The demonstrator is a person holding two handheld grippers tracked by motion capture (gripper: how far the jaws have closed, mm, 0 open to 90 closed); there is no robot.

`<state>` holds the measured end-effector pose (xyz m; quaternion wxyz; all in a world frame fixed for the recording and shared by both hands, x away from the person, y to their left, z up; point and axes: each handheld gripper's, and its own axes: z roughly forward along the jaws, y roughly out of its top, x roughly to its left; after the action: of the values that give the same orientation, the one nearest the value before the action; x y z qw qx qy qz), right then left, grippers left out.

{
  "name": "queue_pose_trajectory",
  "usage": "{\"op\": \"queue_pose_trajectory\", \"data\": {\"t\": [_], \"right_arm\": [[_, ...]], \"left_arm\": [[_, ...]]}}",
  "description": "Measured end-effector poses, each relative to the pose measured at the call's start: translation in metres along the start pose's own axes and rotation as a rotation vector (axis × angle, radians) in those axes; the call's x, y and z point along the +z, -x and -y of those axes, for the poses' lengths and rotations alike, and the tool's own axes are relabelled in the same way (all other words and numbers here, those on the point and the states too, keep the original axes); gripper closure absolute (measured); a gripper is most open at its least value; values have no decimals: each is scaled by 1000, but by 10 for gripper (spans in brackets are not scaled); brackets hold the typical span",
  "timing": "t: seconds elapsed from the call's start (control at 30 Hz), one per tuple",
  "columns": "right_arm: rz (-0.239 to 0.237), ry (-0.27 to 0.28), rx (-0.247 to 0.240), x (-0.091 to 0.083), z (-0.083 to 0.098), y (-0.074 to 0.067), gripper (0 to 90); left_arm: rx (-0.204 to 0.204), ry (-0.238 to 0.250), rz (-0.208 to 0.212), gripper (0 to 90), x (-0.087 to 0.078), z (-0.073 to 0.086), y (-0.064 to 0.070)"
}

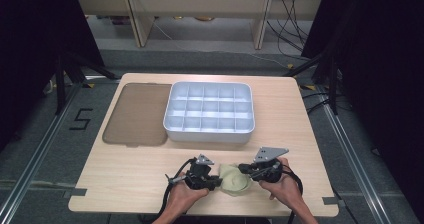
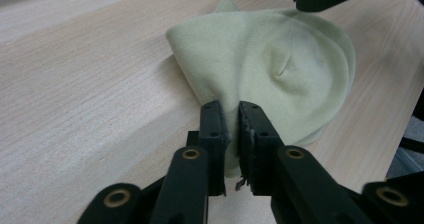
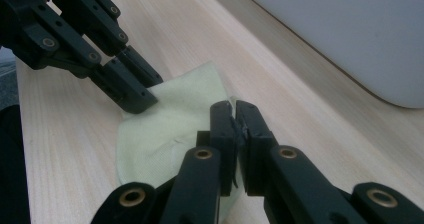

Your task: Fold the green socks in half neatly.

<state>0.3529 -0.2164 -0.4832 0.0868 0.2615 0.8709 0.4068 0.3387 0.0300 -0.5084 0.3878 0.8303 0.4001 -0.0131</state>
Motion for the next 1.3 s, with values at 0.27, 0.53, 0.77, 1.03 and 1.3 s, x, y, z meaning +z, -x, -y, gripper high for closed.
{"op": "queue_pose_trajectory", "data": {"t": [0.27,0.53,0.77,1.03,1.3], "right_arm": [[-4,9,-1,12,-8,-3,874],[3,-37,0,38,-15,3,878],[-3,-69,-24,51,-17,3,879],[-23,17,-18,22,-18,-8,878],[-89,27,-12,21,-12,-26,878]], "left_arm": [[12,1,-5,834,-4,-3,1],[29,-4,-10,836,-11,-6,-2],[19,6,-12,838,-13,-6,-5],[21,24,-27,837,-18,-6,-9],[25,20,-32,837,-20,-7,-10]]}}
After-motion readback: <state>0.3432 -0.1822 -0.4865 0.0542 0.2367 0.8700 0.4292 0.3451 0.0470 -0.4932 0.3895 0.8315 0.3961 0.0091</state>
